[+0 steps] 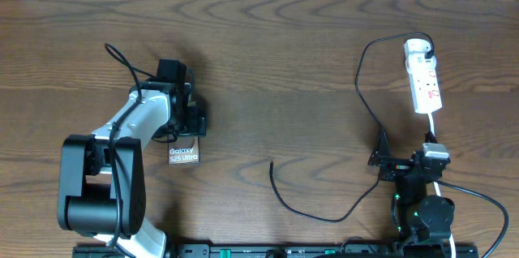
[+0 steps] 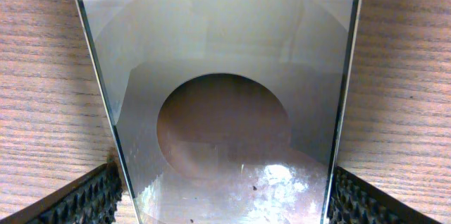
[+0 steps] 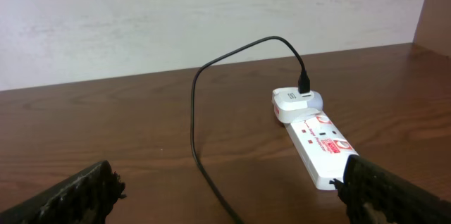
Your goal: Plug charger to phone and switch on socket
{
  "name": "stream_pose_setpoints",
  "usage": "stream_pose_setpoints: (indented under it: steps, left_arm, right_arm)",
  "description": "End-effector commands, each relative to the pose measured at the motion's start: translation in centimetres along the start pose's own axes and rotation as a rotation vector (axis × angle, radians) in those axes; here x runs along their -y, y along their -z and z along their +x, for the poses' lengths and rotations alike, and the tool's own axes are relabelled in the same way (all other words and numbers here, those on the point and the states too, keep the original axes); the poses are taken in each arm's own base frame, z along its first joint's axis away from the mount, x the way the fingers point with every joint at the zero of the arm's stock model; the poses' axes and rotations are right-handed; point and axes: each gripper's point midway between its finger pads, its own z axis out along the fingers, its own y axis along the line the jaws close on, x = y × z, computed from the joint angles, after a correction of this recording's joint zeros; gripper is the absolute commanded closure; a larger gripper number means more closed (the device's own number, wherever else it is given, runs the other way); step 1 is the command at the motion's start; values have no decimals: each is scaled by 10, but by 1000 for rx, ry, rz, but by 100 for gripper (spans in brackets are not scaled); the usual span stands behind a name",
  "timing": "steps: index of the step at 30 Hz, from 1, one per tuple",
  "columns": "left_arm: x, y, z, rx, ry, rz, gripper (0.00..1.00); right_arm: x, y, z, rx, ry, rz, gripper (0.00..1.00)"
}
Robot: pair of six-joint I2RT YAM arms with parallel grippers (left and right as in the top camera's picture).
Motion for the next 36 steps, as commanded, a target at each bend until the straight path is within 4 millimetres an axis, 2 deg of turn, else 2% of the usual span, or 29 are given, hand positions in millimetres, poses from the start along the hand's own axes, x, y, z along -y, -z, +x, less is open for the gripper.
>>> stream_pose_setpoints:
  steps: [1,24,30,36]
  left_arm:
    - [-17,-15,20,-64,-2,-81,11]
    - [-17,-15,20,-64,-1,-81,22]
    - [-17,-15,20,-64,-2,-81,26]
    - [-17,-15,20,-64,-1,-81,37]
  right_arm:
    - [-1,0,0,1,11,-3,1]
    - [-1,0,0,1,11,-3,1]
    - [-1,0,0,1,11,-3,1]
    - [-1,0,0,1,11,-3,1]
